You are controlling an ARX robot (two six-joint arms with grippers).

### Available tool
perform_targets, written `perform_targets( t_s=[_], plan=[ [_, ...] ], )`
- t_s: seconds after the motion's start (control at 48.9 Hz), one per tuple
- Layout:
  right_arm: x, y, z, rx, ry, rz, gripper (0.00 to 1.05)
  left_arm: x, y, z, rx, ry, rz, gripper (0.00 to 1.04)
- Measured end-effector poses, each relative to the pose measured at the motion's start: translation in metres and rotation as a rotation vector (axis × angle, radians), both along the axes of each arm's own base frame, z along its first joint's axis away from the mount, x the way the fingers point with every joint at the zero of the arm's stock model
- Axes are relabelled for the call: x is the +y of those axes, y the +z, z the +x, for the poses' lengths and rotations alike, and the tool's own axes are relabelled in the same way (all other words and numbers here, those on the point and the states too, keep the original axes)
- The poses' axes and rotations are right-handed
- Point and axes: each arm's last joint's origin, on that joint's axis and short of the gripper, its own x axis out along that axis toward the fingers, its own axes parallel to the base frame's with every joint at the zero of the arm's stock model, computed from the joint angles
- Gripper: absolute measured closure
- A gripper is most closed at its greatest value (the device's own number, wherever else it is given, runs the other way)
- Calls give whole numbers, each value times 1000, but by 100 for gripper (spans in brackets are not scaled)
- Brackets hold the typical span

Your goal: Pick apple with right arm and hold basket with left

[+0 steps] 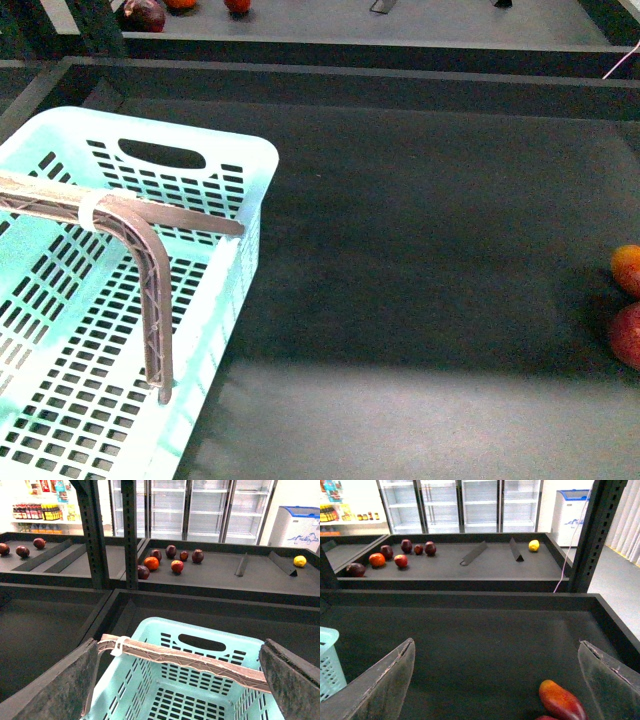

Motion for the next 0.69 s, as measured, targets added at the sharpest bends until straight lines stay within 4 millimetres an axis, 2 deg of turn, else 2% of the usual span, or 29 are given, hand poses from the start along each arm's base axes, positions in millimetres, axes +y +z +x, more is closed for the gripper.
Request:
perform_targets(
  t_s=[0.511,0.572,0.613,0.695],
  plan=[
    [0,0,0,0,0,0,9,0,0,0,9,-12,-6,7],
    [0,0,0,0,1,0,9,0,0,1,284,-161,-121,7],
    [0,0,0,0,2,0,9,0,0,4,408,-205,-208,7],
    [0,0,0,0,1,0,9,2,8,15,491,-242,-347,7]
  ],
)
